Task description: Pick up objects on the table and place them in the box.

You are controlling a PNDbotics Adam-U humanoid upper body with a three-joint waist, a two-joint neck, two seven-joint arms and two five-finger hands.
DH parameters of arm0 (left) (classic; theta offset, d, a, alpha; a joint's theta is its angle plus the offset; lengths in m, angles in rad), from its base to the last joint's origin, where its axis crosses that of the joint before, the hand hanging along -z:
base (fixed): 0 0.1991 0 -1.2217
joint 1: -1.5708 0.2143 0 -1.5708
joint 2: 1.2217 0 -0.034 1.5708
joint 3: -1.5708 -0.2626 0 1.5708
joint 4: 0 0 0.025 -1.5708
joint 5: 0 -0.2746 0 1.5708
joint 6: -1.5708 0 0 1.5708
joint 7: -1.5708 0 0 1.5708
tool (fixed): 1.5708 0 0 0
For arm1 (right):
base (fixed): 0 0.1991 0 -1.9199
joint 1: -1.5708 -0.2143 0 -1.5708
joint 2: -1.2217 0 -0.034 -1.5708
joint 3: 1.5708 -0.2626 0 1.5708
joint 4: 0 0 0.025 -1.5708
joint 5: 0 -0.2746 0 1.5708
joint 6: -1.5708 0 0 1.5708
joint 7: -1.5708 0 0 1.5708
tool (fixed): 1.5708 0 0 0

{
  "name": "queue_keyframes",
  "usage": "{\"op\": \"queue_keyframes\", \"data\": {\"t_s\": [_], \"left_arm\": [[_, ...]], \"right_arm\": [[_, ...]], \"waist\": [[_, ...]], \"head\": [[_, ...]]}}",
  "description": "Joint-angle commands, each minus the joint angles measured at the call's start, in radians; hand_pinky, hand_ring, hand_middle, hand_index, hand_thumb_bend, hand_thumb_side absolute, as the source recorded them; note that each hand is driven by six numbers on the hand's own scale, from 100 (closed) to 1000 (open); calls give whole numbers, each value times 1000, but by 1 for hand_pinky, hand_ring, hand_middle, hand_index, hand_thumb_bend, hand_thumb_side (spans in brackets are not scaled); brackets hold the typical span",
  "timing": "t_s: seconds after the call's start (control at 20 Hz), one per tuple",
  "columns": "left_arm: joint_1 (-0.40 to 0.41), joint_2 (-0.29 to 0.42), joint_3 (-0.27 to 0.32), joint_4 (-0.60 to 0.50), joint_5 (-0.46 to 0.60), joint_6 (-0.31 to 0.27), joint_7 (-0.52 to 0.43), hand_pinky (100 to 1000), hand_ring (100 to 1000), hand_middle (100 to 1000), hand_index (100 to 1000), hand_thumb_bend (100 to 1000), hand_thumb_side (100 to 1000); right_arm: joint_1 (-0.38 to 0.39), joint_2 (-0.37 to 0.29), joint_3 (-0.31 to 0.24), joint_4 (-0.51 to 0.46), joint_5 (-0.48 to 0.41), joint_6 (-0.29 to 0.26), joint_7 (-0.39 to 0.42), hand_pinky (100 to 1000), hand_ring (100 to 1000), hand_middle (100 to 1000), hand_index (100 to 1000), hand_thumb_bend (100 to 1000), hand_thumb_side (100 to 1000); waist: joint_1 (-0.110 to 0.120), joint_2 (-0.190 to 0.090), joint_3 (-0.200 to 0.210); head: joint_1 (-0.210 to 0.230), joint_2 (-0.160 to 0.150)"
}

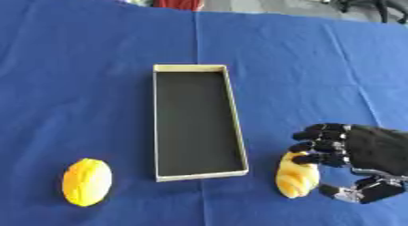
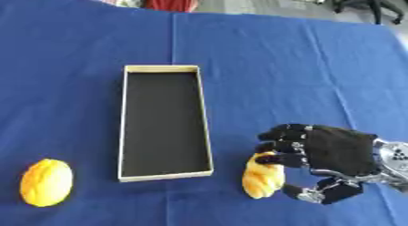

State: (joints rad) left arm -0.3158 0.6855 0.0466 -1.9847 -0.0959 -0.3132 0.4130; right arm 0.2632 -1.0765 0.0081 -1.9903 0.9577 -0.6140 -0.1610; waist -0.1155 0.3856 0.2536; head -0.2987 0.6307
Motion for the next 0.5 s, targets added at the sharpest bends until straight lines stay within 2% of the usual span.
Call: {"op": "queue_keyframes", "data": {"t_s": [0.05,0.4,0.45,0.5], "left_arm": [[-8,19,11,-15,8,2,-1,937,763,755,862,100,565],[-11,16,11,-15,12,1,-2,939,761,753,861,100,565],[-11,15,11,-15,12,1,-2,940,760,752,861,100,565],[-11,14,12,-15,13,1,-2,941,760,752,861,100,565]], "right_arm": [[-3,-13,-3,-10,8,9,3,883,950,863,941,223,282],[3,7,23,-10,41,24,49,881,948,860,944,234,276],[3,10,28,-10,46,26,55,881,948,860,945,257,203],[3,12,32,-10,52,28,64,881,948,860,945,258,194]], "waist": [[2,-14,2],[-3,-4,11],[-4,-3,13],[-5,-2,15]], "head": [[-4,-18],[-9,-24],[-11,-26],[-12,-28]]}}
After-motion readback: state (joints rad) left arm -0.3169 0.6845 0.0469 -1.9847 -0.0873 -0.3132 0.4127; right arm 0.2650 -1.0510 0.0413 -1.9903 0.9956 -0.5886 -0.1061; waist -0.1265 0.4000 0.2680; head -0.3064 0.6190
